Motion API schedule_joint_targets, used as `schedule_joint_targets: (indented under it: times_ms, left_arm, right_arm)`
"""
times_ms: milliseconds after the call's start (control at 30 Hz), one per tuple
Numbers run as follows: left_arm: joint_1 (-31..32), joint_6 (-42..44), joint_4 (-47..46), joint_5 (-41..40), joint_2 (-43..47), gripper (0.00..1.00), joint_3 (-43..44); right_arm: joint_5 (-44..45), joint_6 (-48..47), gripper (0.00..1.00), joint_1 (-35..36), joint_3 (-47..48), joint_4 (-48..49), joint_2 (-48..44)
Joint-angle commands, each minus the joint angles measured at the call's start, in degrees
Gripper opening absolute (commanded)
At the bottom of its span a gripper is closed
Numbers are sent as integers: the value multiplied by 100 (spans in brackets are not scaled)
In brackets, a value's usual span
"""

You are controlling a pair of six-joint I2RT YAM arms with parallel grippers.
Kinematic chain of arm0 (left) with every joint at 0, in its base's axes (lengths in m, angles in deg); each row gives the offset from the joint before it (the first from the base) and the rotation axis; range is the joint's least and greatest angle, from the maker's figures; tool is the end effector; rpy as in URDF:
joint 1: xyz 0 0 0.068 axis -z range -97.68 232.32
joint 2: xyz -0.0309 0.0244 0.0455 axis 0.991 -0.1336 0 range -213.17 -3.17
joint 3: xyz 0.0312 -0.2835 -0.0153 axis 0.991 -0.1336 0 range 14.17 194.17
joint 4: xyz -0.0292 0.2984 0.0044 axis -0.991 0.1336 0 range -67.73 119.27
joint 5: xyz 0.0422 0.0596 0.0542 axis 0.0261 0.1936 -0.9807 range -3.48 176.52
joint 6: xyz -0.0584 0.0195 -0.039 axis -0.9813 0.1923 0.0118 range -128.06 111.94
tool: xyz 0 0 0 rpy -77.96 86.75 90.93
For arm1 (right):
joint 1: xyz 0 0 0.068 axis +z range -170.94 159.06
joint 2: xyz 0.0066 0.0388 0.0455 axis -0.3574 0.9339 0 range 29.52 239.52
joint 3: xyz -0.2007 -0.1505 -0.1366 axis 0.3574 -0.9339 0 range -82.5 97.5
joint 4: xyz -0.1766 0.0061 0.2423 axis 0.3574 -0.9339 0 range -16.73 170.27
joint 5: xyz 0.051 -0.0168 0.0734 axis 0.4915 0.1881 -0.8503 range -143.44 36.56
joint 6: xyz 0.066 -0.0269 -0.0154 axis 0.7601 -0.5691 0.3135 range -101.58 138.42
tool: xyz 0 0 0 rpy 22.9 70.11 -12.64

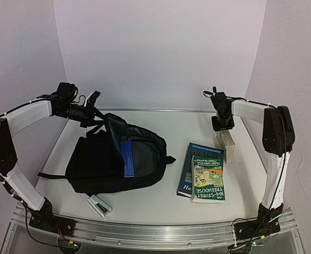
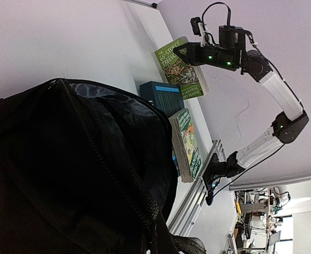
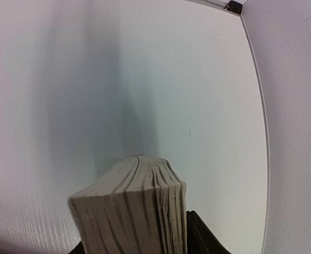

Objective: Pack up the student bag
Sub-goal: Pick up the book from the center of the board.

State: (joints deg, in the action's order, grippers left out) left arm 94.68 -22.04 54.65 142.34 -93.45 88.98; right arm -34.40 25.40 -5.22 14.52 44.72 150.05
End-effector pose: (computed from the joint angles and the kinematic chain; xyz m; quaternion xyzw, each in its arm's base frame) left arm 0.3656 -0.1314 0.2922 0.1567 0.8269 -0.4977 0.2099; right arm 0.5004 0.1203 0.1808 -0.0284 0.9511 -0.1046 0.2893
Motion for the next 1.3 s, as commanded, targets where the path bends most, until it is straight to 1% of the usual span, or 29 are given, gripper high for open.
schedule_joint_targets:
  times_ms: [0,100,200,233,267,400,433,500,600,667,733,800,867,933,1000,1067,1167,1267]
  left_arm:
    - [-23,0,-223,195,283,0,-27]
    - [-23,0,-221,198,273,0,-27]
    - [-27,0,-223,193,258,0,-26]
    - [-25,0,-222,193,255,0,-27]
    - [-23,0,-218,193,249,0,-27]
    - [-23,1,-209,193,247,0,-14]
    - [-25,20,-202,198,252,0,-10]
    - [-26,77,-135,194,266,0,16]
    - [-23,191,-16,226,300,0,71]
    - [-24,266,63,297,303,0,130]
    - [-25,295,144,437,271,0,235]
    - [-27,315,272,584,215,0,435]
    - [-24,317,386,651,170,0,625]
    - [-18,263,429,701,160,0,736]
    - [-13,199,430,757,148,0,815]
    - [30,135,435,781,116,0,871]
    - [156,117,477,793,34,0,980]
    - [346,161,580,781,-79,0,1122]
  right_arm:
    - [-390,20,45,-140,-215,-52,-253]
    - [-606,5,45,-205,-310,-20,-309]
    - [-741,13,43,-227,-363,-13,-442]
    - [-757,21,40,-229,-371,-15,-514]
    - [-754,32,35,-232,-376,-19,-573]
    - [-586,90,9,-233,-350,-47,-884]
    - [-535,106,4,-228,-304,-80,-972]
    - [-370,152,0,-227,-132,-252,-1181]
    - [-183,281,0,-228,373,-601,-1559]
    - [-299,437,0,-230,746,-766,-1870]
    - [-820,639,0,-231,1045,-790,-2233]
    - [-1492,954,0,-230,1096,-641,-2534]
    - [-2467,1354,0,-222,904,-230,-2846]
    - [-3326,1704,0,-161,492,259,-3123]
    - [-3848,2092,0,-7,133,766,-3286]
    - [-4112,2442,0,250,-283,1283,-3388]
    - [-4106,2906,0,829,-759,2019,-3430]
    - [-4210,3330,0,1429,-1029,2749,-3250]
